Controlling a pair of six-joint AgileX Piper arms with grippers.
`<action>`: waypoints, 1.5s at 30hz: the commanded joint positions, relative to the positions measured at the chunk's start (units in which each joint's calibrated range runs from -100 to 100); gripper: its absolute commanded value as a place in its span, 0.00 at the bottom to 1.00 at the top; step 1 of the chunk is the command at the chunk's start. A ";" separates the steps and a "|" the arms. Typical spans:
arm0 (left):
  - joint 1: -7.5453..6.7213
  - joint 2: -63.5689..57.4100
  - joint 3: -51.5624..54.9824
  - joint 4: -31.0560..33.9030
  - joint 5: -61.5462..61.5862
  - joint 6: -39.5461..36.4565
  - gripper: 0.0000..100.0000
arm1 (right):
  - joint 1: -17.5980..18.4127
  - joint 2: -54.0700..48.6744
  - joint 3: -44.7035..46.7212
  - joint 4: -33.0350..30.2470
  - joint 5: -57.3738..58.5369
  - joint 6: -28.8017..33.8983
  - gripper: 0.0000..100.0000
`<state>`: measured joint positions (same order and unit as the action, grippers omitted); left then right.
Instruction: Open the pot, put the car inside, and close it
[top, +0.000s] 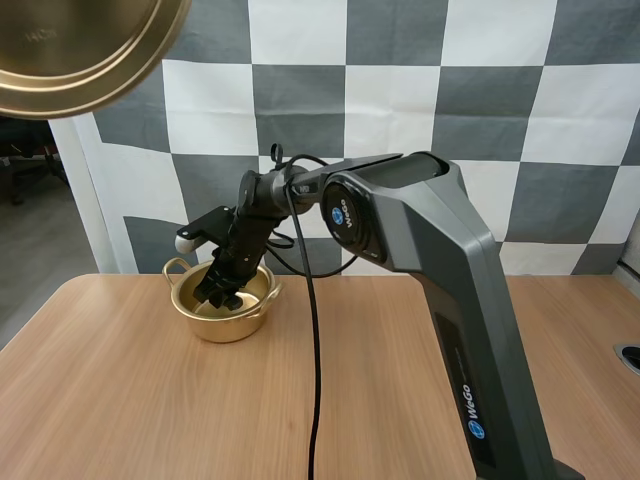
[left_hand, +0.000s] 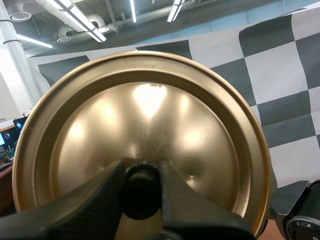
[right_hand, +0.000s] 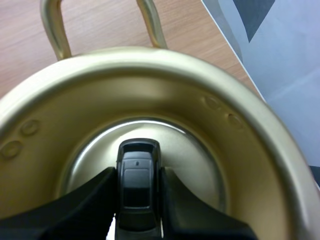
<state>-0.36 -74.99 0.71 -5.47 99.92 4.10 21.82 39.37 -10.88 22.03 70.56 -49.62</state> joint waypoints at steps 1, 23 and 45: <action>0.05 0.01 0.06 0.02 0.08 0.03 0.00 | -0.01 -0.01 -0.04 -0.10 -0.06 0.07 0.00; 0.05 0.01 0.06 0.12 0.08 0.03 0.00 | 0.62 -0.01 -0.04 -1.34 -7.59 -0.36 0.84; 0.05 0.01 0.06 0.75 0.08 1.23 0.00 | -0.68 -17.81 -0.04 -4.07 12.55 -3.27 1.00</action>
<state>-0.36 -74.99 0.71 -5.35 99.92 4.27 21.75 24.84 -10.88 18.32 78.45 -53.10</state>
